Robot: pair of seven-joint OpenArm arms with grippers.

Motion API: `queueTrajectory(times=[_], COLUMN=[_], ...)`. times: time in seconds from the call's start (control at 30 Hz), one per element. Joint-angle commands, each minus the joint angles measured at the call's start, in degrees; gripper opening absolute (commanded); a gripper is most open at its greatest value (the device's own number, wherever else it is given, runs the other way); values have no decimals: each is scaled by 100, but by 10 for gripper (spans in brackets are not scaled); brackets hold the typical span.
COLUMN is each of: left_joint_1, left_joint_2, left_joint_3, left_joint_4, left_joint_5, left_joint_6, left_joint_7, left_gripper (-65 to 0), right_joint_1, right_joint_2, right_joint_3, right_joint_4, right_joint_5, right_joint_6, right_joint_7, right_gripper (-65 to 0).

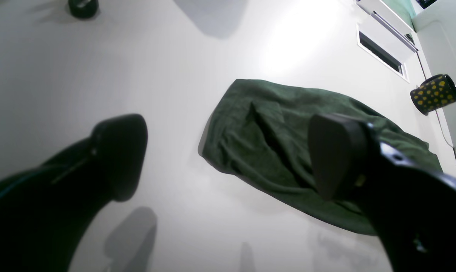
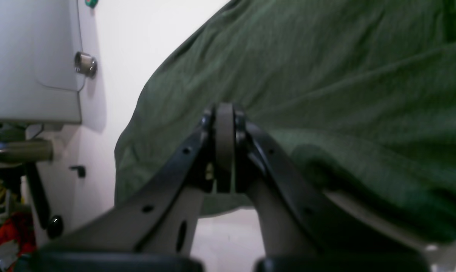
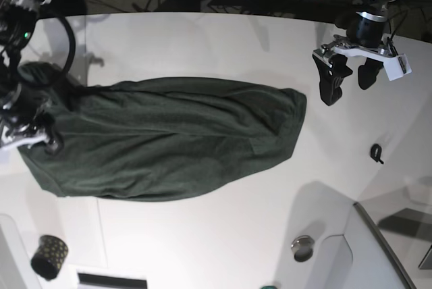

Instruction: Layout the t-shirt on the table in an organized manner, then fold the t-shirt properly

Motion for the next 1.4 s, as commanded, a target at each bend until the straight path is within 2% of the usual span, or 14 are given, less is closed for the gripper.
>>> queueTrajectory(times=[0.0,0.17,0.43,0.53,0.67,0.83,0.93,1.03,1.17,1.37], left_joint_1=[16,16,-2,-2,-2,42,51,42,16,7], left_joint_2=[-41,-33,-15,-15,-15,-6,-6,-6,-6,-15], left_joint_3=[-34,-43,-7,-16,-34,-34,-43,-34,-25,-34], left_joint_4=[116,107,98,116,116,125,125,125,125,133], left_joint_5=[-2,-2,-2,-2,-2,-2,-2,-2,-2,-2], left_joint_6=[-49,-49,-49,-49,-49,-49,-49,-49,-49,-49], left_joint_7=[-128,-128,-128,-128,-128,-128,-128,-128,-128,-128], left_gripper=[0,0,0,0,0,0,0,0,0,0], right_joint_1=[167,0,-396,-405,-378,-185,-44,8,-27,-27], right_joint_2=[110,-40,-145,-137,-101,-110,-163,-304,-101,496], right_joint_3=[26,246,-1354,-1618,-1336,-923,-369,-70,-914,-3095], right_joint_4=[-28,359,878,816,509,333,51,-203,95,526], right_joint_5=[96,175,184,175,201,210,219,483,650,650], right_joint_6=[16,33,42,42,42,42,33,33,42,33], right_joint_7=[-15,-709,-762,-419,258,293,284,178,-323,-367], right_gripper=[-648,-648,-648,-648,-648,-648,-648,-648,-648,-648])
